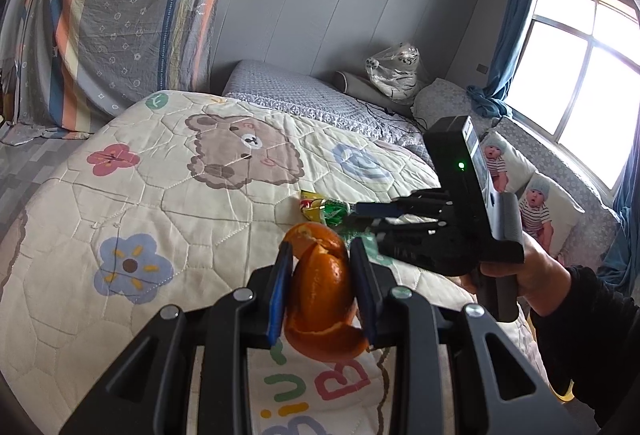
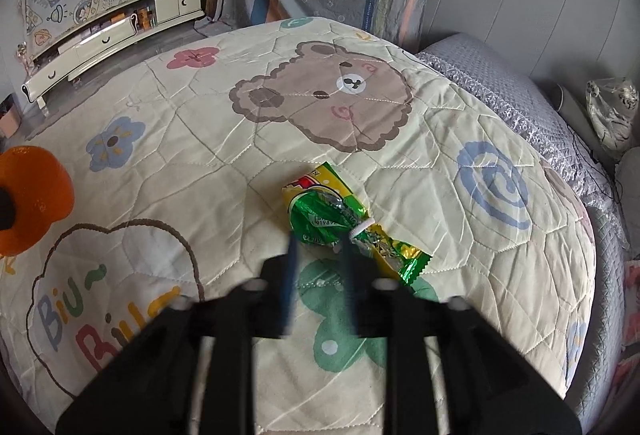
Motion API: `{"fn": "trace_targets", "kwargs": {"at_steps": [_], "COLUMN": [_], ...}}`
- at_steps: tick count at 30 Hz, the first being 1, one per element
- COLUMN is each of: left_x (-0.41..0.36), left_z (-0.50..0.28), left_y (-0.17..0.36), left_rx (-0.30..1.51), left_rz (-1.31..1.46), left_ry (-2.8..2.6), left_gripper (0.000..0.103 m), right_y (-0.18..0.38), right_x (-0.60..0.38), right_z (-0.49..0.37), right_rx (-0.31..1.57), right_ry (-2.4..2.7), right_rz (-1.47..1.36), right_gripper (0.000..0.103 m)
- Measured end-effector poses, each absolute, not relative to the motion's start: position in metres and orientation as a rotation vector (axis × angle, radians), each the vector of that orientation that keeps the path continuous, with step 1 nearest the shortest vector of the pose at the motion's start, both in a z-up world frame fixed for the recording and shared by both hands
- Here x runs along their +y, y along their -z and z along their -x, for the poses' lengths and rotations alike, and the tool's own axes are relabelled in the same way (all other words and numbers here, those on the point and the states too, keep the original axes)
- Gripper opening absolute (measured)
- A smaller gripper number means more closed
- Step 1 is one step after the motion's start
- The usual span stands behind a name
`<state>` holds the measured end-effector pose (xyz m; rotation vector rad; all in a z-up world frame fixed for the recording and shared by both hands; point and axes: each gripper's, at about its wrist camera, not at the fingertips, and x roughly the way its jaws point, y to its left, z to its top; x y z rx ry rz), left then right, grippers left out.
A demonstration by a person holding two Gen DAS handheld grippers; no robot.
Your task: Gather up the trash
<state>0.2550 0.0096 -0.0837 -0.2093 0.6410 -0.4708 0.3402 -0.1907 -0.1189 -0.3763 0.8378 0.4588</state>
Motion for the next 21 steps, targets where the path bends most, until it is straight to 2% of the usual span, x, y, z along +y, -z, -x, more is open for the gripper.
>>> {"fn": "trace_targets", "kwargs": {"at_steps": [1, 3, 11, 12, 13, 14, 15, 17, 21], "left_x": [0.01, 0.01, 0.01, 0.01, 0.01, 0.01, 0.01, 0.008, 0.001], "left_z": [-0.256, -0.256, -0.258, -0.259, -0.26, -0.26, -0.259, -0.258, -0.255], "left_y": [0.084, 0.084, 0.084, 0.084, 0.084, 0.084, 0.084, 0.082, 0.074], "left_rx": [0.642, 0.64, 0.644, 0.644, 0.646, 0.647, 0.645, 0.639, 0.626], "left_rz": [0.211, 0.214, 0.206, 0.208, 0.21, 0.211, 0.208, 0.198, 0.174], "left_ry": [0.472, 0.471, 0.47, 0.467, 0.467, 0.464, 0.457, 0.45, 0.437], "left_gripper": [0.028, 0.028, 0.028, 0.028, 0.028, 0.028, 0.028, 0.028, 0.028], "right_y": [0.116, 0.113, 0.14, 0.142, 0.144, 0.144, 0.143, 0.137, 0.115], "right_x": [-0.191, -0.188, -0.18, -0.181, -0.183, -0.185, -0.188, -0.195, -0.209], "right_z": [-0.335, -0.334, -0.369, -0.374, -0.381, -0.386, -0.39, -0.393, -0.378], "right_rx": [0.792, 0.773, 0.875, 0.876, 0.888, 0.894, 0.897, 0.884, 0.822], "right_ry": [-0.475, -0.489, -0.473, -0.462, -0.446, -0.426, -0.41, -0.401, -0.368], "right_rz": [0.376, 0.378, 0.452, 0.45, 0.434, 0.417, 0.388, 0.34, 0.302], "right_gripper": [0.082, 0.062, 0.064, 0.061, 0.053, 0.035, 0.035, 0.022, 0.02]}}
